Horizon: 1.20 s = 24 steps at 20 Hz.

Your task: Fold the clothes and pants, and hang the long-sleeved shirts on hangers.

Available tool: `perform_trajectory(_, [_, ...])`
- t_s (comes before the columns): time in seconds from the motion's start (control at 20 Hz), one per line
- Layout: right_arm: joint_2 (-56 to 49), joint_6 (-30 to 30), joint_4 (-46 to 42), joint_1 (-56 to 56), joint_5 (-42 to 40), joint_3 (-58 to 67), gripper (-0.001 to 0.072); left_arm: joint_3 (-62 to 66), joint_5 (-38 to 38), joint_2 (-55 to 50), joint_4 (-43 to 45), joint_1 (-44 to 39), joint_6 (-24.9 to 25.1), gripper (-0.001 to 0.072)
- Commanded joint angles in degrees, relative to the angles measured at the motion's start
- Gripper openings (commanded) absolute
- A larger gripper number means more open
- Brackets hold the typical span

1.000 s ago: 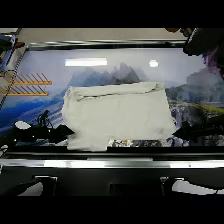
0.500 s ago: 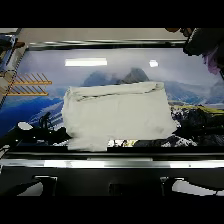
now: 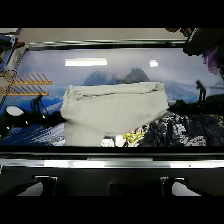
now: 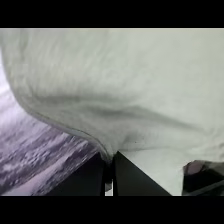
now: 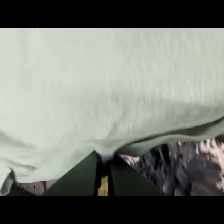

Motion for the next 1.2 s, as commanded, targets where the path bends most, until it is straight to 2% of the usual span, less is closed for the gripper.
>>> perform_trajectory(0.0, [2.19,6.6,0.48,4.72,8.68,14.97,0.0035,20.2,-2.8,0.07,-1.53,0.13,-2.36,0.0015])
perform_trajectory(0.2, [4.5,10.8,-0.48,4.59,6.4,37.09,0.0034,50.21,-7.39,0.11,-1.42,0.17,-7.45,0.0015])
perform_trajectory(0.4, [12.61,13.53,-1.29,4.57,-4.17,50.69,0.0034,70.75,-8.31,3.17,-0.35,0.79,-17.66,0.0015])
perform_trajectory(0.55, [24.11,18.18,-5.97,4.57,-5.33,52.39,0.0034,70.31,-9.49,12.46,6.4,3.41,-24.74,0.0015])
perform_trajectory(0.75, [36.46,28.87,-23.39,4.57,0.46,52.39,0.0034,65.13,-10.88,25.03,24.7,6.6,-33.18,0.0014])
perform_trajectory(0.9, [37.48,35.89,-32.74,4.57,1.46,52.39,0.0034,64.52,-11.72,26.71,29.09,6.8,-32.87,0.0014])
perform_trajectory(1.0, [34.38,36.68,-32.89,4.57,-2.21,52.39,0.0034,64.52,-14.56,24.5,27.43,6.8,-31.04,0.0015])
perform_trajectory(1.15, [25.66,38.29,-28.33,4.59,-10.73,52.39,0.0034,64.48,-21.73,17.18,18.67,6.78,-23.76,0.0015])
